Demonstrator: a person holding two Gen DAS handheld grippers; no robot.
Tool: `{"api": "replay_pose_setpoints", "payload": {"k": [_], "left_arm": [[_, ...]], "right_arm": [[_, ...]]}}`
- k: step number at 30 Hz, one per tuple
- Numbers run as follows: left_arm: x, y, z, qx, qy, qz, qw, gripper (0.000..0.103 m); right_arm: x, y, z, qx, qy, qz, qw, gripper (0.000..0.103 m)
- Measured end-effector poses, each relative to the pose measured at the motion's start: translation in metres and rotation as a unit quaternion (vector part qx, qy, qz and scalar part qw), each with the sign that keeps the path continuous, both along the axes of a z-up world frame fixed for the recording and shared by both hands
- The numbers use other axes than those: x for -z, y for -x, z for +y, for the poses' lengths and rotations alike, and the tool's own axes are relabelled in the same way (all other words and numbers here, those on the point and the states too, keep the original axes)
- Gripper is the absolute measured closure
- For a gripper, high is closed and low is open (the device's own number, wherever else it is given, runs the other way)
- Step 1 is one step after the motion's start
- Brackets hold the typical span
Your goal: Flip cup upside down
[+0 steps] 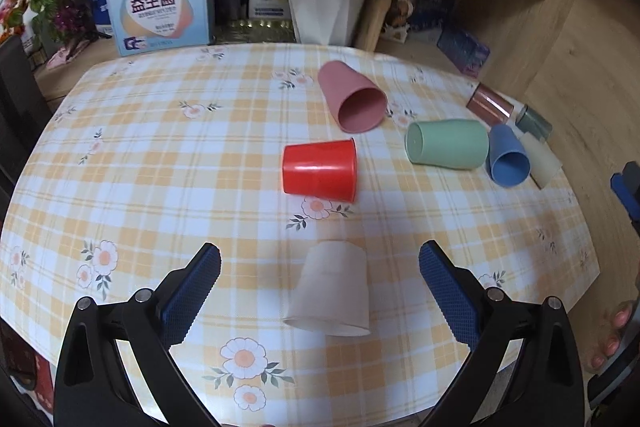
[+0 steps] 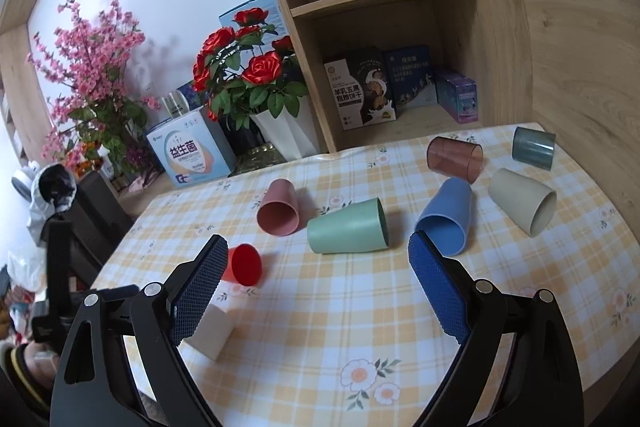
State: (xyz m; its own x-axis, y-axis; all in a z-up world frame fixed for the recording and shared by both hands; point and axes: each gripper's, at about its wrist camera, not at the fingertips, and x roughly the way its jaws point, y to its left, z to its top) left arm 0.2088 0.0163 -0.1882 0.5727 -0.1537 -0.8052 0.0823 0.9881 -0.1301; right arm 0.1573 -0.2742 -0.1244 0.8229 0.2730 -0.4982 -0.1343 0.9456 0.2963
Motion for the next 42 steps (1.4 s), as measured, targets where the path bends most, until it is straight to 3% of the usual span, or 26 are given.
{"api": "replay_pose_setpoints", "payload": {"k": [4, 6, 15, 19, 24, 26, 28, 33, 37, 42], "left_arm": [[0.012, -0.020, -0.005, 0.019, -0.023, 0.038, 0.9988, 0.030], [0.017, -0.031, -0.004, 0.030, -0.023, 0.066, 0.9971, 0.035], [0.041, -0.066, -0.013, 0.071, -0.029, 0.153, 0.9852, 0.036], [0.056, -0.075, -0.017, 0.084, -0.051, 0.179, 0.9789, 0.036], [0.073, -0.080, -0.023, 0.096, -0.052, 0.214, 0.9707, 0.037], [0.077, -0.080, -0.026, 0.101, -0.053, 0.219, 0.9689, 0.040], [0.080, -0.080, -0.028, 0.103, -0.048, 0.226, 0.9675, 0.053], [0.071, -0.072, -0.018, 0.088, -0.015, 0.201, 0.9756, 0.053], [0.050, -0.051, -0.002, 0.081, 0.015, 0.156, 0.9844, 0.053], [0.027, -0.020, 0.019, 0.050, 0.025, 0.096, 0.9938, 0.054]], "right_arm": [[0.003, -0.004, -0.002, -0.001, 0.001, 0.008, 1.000, 0.015], [0.005, -0.007, -0.005, 0.002, 0.000, 0.014, 1.000, 0.014], [0.017, -0.016, -0.009, 0.013, 0.003, 0.040, 0.999, 0.015], [0.021, -0.016, -0.011, 0.018, 0.003, 0.049, 0.999, 0.014], [0.025, -0.016, -0.014, 0.022, 0.002, 0.057, 0.998, 0.014], [0.025, -0.015, -0.014, 0.023, 0.003, 0.058, 0.998, 0.014], [0.025, -0.014, -0.014, 0.023, 0.003, 0.060, 0.998, 0.014], [0.024, -0.013, -0.014, 0.024, 0.004, 0.059, 0.998, 0.014], [0.024, -0.011, -0.013, 0.023, 0.004, 0.062, 0.998, 0.014], [0.027, -0.012, -0.007, 0.016, 0.007, 0.068, 0.998, 0.014]]}}
